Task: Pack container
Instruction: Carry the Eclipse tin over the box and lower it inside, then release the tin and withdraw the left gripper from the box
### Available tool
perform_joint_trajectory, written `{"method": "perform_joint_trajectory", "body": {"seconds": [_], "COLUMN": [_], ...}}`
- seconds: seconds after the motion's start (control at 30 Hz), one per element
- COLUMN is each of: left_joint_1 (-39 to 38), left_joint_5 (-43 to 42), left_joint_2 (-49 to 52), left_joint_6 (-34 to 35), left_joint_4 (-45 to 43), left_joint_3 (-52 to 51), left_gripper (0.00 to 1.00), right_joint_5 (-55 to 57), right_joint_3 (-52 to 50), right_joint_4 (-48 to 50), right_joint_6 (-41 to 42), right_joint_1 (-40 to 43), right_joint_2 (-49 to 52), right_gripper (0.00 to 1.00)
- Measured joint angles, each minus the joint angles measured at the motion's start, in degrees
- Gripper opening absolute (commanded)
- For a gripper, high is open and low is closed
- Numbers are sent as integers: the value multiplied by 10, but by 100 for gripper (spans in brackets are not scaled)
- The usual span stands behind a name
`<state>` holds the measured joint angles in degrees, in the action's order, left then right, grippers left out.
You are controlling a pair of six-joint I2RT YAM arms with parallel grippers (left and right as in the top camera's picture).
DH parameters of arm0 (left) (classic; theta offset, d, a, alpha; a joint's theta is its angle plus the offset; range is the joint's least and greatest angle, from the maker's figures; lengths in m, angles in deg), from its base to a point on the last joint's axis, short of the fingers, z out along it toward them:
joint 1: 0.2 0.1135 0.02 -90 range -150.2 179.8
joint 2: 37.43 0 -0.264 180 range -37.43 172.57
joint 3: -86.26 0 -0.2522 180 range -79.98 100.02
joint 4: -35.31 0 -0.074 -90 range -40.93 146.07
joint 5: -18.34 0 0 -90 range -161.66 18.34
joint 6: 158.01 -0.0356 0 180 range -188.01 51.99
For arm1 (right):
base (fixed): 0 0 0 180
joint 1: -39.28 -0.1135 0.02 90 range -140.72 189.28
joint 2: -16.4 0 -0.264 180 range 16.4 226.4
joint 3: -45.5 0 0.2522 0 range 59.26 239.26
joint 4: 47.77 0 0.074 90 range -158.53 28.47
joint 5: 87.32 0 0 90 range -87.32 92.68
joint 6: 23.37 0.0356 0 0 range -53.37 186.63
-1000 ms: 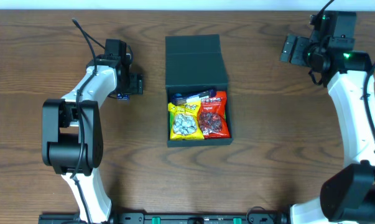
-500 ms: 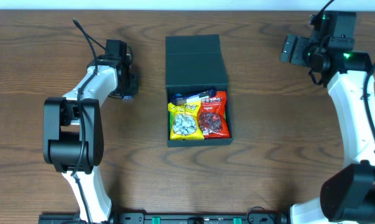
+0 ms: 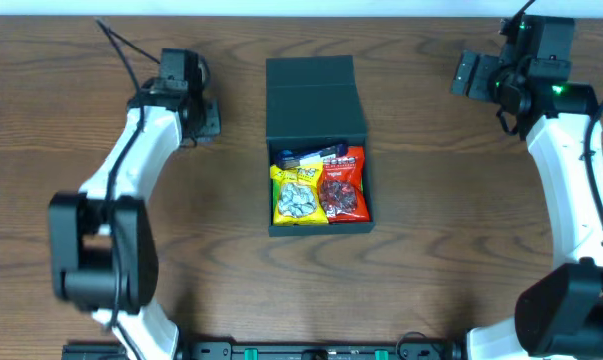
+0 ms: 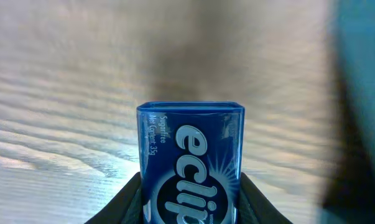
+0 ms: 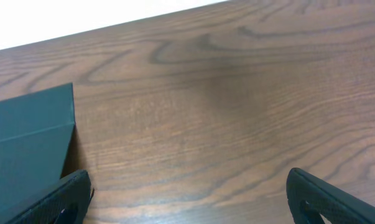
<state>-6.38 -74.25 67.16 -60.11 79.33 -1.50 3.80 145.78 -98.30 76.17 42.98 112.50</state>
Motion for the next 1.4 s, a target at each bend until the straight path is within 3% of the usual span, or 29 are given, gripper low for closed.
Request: {"method": "perform_joint_trajectory", "body": {"seconds": [0.17, 0.23, 0.43, 0.83, 0.87, 0.9, 0.93, 1.03, 1.3, 1.4], "left_joint_1": [-75, -119, -240, -348, -349, -349, -349, -349, -349, -349], "left_joint_5": [0, -1, -2, -18, -19, -19, -19, -19, 9, 72], "left_joint_2": [-63, -65, -64, -64, -64, -64, -64, -64, -64, -64], "left_joint_6": [26, 38, 111, 167, 170, 174, 178, 188, 192, 189], "left_joint_4": [9, 10, 48, 119, 120, 121, 123, 123, 82, 72], "left_joint_3": [1, 1, 1, 1, 1, 1, 1, 1, 2, 2], "left_gripper": [10, 17, 12, 17, 19, 28, 44, 54, 54, 37], "right_joint_5": [2, 2, 3, 4, 4, 4, 4, 4, 4, 4], "right_joint_3": [0, 0, 0, 0, 0, 0, 0, 0, 0, 0], "right_joint_4": [12, 16, 16, 24, 24, 24, 24, 24, 25, 24], "right_joint_6": [0, 0, 0, 0, 0, 0, 0, 0, 0, 0], "right_joint_1": [0, 0, 0, 1, 0, 1, 0, 0, 1, 1], "right_joint_2": [0, 0, 0, 0, 0, 0, 0, 0, 0, 0], "right_gripper": [99, 99, 99, 99, 99, 99, 99, 99, 99, 99]}}
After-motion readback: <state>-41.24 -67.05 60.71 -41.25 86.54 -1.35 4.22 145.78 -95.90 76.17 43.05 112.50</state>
